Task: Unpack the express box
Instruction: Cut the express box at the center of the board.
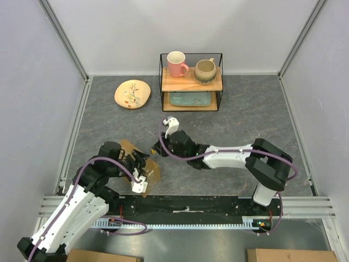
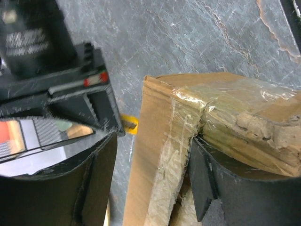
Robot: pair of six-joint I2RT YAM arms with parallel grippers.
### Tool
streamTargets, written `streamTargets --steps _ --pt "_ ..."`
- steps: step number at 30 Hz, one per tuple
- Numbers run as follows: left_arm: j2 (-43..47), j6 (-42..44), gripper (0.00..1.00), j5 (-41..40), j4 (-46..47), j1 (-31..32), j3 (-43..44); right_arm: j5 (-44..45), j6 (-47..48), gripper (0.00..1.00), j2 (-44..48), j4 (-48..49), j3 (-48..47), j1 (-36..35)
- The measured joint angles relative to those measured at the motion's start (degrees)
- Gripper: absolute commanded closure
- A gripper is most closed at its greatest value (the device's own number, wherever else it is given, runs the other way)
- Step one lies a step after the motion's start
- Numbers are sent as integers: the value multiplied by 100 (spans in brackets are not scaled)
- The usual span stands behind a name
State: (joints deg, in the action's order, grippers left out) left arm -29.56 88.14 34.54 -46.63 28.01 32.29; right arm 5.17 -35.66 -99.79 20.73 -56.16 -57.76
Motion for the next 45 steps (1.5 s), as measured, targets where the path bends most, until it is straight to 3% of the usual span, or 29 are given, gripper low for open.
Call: streamTargets --steps 7,17,35,45 --pt "-599 -586 40 -20 55 9 219 1338 1665 100 426 2041 1561 -951" --pt "-341 -855 39 -101 83 11 120 1598 2352 100 332 3545 1864 -1088" --pt "540 -1694 48 -221 1038 37 -597 1375 2326 100 -168 3952 1858 -1198" --pt "542 -2004 52 -264 1530 74 -826 1528 2337 100 -221 4011 1834 -1182"
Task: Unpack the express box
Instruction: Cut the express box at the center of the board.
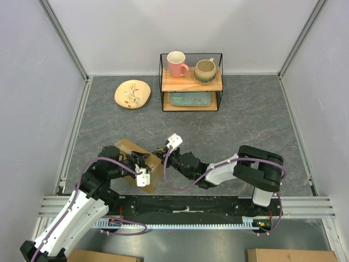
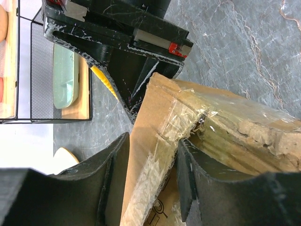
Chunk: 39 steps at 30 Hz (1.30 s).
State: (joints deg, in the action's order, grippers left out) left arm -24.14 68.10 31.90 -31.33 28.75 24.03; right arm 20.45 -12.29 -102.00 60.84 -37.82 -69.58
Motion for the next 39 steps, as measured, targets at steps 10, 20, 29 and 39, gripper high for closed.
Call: streamTargets --steps 10,20,29,39 --pt "-623 -509 72 -442 1073 319 -201 315 72 100 -42 37 -26 0" --pt "-481 -785 72 -595 1615 391 -457 385 153 100 -39 39 -26 -2" --pt "-361 -929 77 -584 1775 387 -568 337 210 100 15 -33 -26 -37" --pt "-330 -1054 83 -385 1711 321 -533 254 389 100 238 -352 13 -122"
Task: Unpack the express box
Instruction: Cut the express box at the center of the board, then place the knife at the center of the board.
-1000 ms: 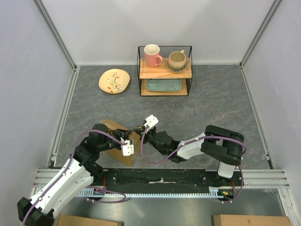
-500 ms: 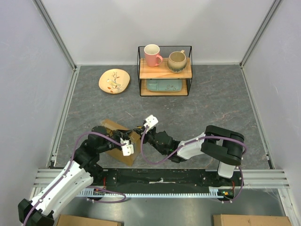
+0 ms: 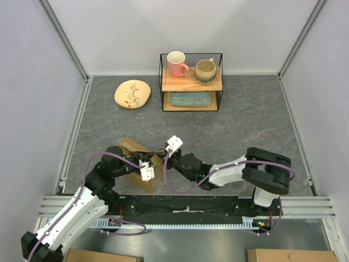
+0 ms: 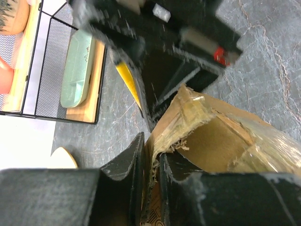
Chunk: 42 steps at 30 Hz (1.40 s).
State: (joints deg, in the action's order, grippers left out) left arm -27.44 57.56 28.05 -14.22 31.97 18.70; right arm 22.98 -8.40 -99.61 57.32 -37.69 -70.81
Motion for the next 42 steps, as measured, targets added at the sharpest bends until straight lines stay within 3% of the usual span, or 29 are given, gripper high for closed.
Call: streamTargets --steps 4,9,20,25,31,34,35,36,38,40,41,42 --pt "-20 9 79 7 -35 0 39 33 114 100 855 -374 254 26" --pt "-149 72 79 -157 -46 0 173 175 59 100 2798 -730 758 435" --pt "-1152 122 96 -588 -236 0 1045 409 -1204 100 5084 -2426 2122 1495" --pt "-1832 79 98 -844 -354 11 1530 81 -2046 100 5233 -2765 2470 2271" --pt "-3001 -208 98 -1495 -837 254 2472 -1497 -3418 100 4350 -2103 3045 3891" --pt "-3604 -505 98 -1908 -1248 428 3012 -2365 -3989 85 3742 -1814 3088 4601" --pt "-3753 -597 98 -2004 -1340 476 3134 -2533 -4098 74 3650 -1788 3086 4721" --pt "-3923 -710 98 -2107 -1467 540 3276 -2734 -4201 53 3593 -1808 3080 4841" --pt "-4214 -951 98 -2299 -1665 658 3554 -3003 -4363 29 3580 -1980 2997 4972" --pt "-4413 -1178 98 -2415 -1829 758 3753 -3182 -4376 17 3624 -2306 2804 5047" --pt "-4487 -1285 98 -2485 -1915 813 3836 -3226 -4347 2 3687 -2544 2688 5064" --pt "-4548 -1381 98 -2514 -2006 870 3919 -3246 -4321 2 3777 -2802 2566 5075"
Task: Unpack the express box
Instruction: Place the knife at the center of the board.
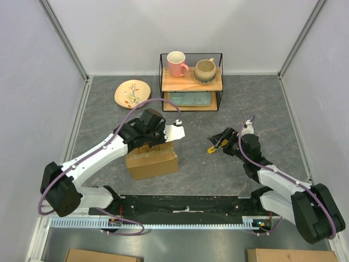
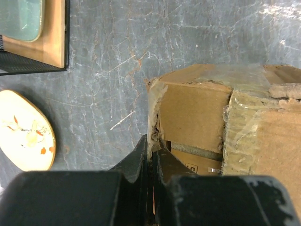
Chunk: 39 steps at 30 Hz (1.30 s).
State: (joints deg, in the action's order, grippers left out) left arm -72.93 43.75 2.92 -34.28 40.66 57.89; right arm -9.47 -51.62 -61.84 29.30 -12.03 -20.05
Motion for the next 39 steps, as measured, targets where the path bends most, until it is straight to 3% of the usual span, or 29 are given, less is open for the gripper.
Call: streamTargets --steps 10,16,19,22,28,34,39 --pt "-776 -721 98 83 -824 157 1045 81 807 2 1266 -3423 -1266 31" --pt "-907 -903 98 219 -929 157 1117 46 1327 2 2361 -5305 -1652 37" --pt "-973 -970 98 415 -1054 157 1246 -337 1567 4 2835 -5307 -1908 2" --pt "-1088 -1003 98 669 -1108 157 1386 -793 1864 10 2682 -4760 -2277 -319" --pt "-1104 -1056 98 1182 -1276 157 1436 -1147 2962 7 1794 -3670 -2848 -2470" --pt "-1202 -1056 98 1709 -1722 155 1770 -264 4481 3 579 -3515 -3414 -4822" --pt "-1298 -1056 98 2138 -1993 94 1939 367 5289 2 -76 -3432 -3414 -5257"
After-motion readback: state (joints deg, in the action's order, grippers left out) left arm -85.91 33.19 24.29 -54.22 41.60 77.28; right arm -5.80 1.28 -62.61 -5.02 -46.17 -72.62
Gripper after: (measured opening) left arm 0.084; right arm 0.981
